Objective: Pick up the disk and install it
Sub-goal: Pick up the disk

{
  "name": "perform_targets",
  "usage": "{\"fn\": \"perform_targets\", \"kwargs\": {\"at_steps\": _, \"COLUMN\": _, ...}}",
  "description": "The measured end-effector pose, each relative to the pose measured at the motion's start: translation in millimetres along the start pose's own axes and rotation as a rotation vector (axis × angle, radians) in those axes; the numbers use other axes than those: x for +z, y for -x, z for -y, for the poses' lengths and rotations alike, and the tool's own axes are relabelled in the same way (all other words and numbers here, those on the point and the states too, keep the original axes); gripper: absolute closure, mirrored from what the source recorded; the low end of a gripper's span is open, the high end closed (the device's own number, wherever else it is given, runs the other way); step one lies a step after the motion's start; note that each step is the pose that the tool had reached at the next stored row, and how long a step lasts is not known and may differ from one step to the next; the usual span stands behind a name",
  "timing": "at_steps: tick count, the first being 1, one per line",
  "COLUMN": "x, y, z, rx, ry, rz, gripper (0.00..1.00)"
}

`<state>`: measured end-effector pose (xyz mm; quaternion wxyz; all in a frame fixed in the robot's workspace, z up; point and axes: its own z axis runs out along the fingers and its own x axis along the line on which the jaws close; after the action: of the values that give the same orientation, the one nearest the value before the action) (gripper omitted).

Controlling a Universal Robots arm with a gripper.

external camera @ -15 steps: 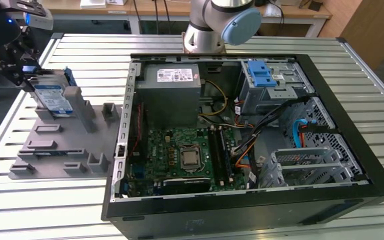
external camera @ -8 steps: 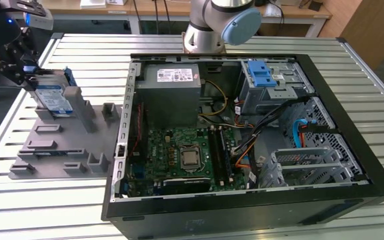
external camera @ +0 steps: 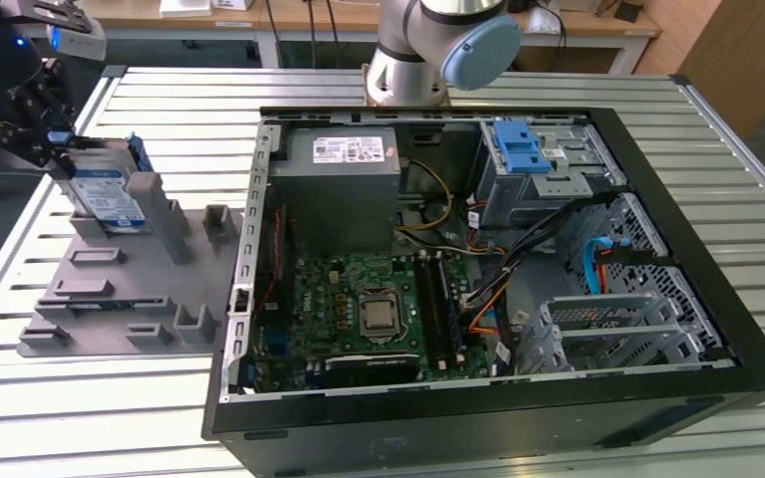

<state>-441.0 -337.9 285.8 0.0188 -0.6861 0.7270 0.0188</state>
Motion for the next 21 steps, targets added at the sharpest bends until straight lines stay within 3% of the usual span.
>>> {"fn": "perform_targets", "kwargs": {"at_steps": 6, "x": -0.1, "y": 0.0, "z": 0.0, "rx": 0.000, "ry": -0.0001, "rz": -0.0053, "gripper": 0.55}}
{"fn": "perform_targets", "kwargs": {"at_steps": 8, "x": 0.0, "y": 0.0, "z": 0.0, "rx": 0.000, "ry": -0.0003, "rz": -0.0062, "gripper": 0.56}}
{"fn": "perform_targets", "kwargs": {"at_steps": 9, "x": 0.0, "y": 0.0, "z": 0.0, "rx": 0.000, "ry": -0.0003, "rz": -0.0068, "gripper": 0.63}}
{"fn": "perform_targets", "kwargs": {"at_steps": 12, "x": 0.0, "y": 0.0, "z": 0.0, "rx": 0.000, "ry": -0.0005, "rz": -0.0099, "gripper": 0.63}}
{"fn": "perform_targets", "kwargs": {"at_steps": 21, "x": -0.1, "y": -1.3, "z": 0.1, "rx": -0.023, "ry": -0.0006, "rz": -0.0286, "gripper": 0.63}}
